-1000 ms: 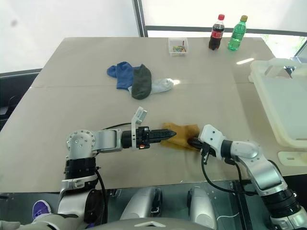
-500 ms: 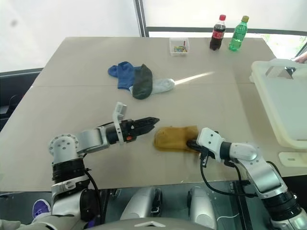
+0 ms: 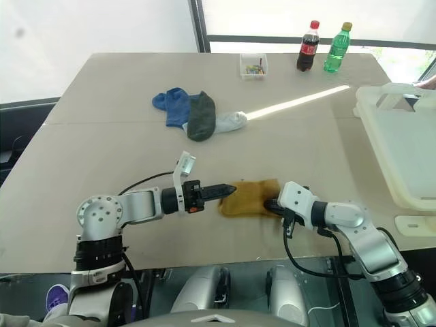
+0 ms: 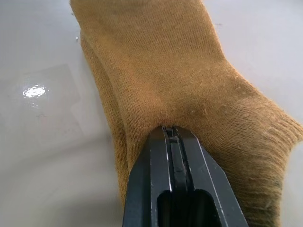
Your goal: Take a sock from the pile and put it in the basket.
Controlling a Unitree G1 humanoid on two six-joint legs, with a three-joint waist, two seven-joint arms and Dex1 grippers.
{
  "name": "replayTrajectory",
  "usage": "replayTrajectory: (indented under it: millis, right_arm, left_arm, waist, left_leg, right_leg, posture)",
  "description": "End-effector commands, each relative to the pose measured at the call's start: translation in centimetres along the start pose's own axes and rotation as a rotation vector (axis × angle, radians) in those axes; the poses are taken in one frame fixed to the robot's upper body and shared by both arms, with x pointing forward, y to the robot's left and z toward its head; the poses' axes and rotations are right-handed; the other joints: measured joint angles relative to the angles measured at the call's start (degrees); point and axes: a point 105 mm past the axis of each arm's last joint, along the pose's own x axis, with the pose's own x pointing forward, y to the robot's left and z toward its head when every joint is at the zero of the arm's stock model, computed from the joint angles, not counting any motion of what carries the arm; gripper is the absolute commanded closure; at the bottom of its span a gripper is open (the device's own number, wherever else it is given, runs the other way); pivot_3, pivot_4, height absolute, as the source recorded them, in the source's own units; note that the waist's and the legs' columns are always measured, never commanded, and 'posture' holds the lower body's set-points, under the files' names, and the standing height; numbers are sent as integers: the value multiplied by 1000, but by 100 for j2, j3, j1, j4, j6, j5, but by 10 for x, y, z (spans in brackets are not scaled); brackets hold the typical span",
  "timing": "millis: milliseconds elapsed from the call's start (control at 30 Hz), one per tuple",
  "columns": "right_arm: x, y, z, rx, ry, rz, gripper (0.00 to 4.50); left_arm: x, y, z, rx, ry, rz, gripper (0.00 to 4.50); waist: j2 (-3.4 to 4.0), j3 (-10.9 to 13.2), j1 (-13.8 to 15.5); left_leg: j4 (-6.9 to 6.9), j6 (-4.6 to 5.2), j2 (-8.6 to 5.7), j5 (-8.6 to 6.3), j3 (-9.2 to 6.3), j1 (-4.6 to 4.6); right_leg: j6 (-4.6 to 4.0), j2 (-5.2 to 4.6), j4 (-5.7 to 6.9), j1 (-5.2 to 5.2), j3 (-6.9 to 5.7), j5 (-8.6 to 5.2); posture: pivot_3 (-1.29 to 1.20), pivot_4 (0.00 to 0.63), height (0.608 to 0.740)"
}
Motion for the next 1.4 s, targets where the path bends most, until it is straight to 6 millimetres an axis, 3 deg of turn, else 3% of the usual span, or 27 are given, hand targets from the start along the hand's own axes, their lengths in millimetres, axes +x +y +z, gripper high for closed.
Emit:
replayTrajectory:
  millis: [33,167,333,433,833,933,1033,1067,1400]
  right_arm:
    - [0,3,2,-11,9,22,4500]
    - [-1,6,6,-14,3,33,4500]
    - [0,12,5,-6,9,64,4500]
    - [0,14,3,-2,18,74,4500]
    - [1,13,3,-6,12,72,4500]
    - [1,12,3,-7,13,72,4500]
    - [1,12,3,-9,12,73,4500]
    - [1,12,3,-8,12,74,4500]
    - [0,14,3,-11,13,80,4500]
  left_arm:
    - [-7,-9,10,2,-38,-45,4476]
    - [-9,-7,9,-1,-18,-13,4476]
    - [-9,13,-5,10,55,126,4476]
    - [-13,21,-1,30,37,187,4476]
    - [-45,10,16,68,-13,110,4476]
    - [-54,4,15,66,-11,61,3576]
    - [-58,6,9,67,15,74,2069]
    - [-59,3,5,63,30,50,1816]
    - [-46,9,-25,-10,137,53,1816]
  waist:
    - [0,0,0]
    - [0,0,0]
    - [0,0,-1]
    - [-1,1,0]
    - [0,1,-6]
    - [1,1,-9]
    - [1,2,-6]
    - [1,2,-6]
    - [1,2,-2]
  left_leg:
    - [0,0,0,0,0,0]
    - [0,1,0,0,-1,0]
    - [0,1,-1,0,0,0]
    - [0,1,-2,0,0,-1]
    - [-1,-1,0,0,0,-1]
    - [-1,-1,1,0,0,-2]
    - [-1,-2,1,-1,1,-1]
    - [-1,-2,1,-1,1,-1]
    - [-1,-3,1,-1,0,-3]
  right_leg:
    - [0,0,0,0,0,0]
    - [0,-1,0,0,0,0]
    - [1,2,0,0,-1,0]
    - [1,2,0,0,-1,0]
    - [0,0,0,-3,-2,0]
    - [0,-1,0,-6,-2,0]
    - [0,-3,0,-6,-2,0]
    - [0,-4,0,-5,-2,0]
    - [0,-12,0,-6,-3,0]
  posture:
    - [0,150,732]
    - [0,150,732]
    - [0,150,732]
    - [0,150,732]
    - [0,150,732]
    - [0,150,732]
    - [0,150,732]
    - [0,150,732]
    - [0,150,732]
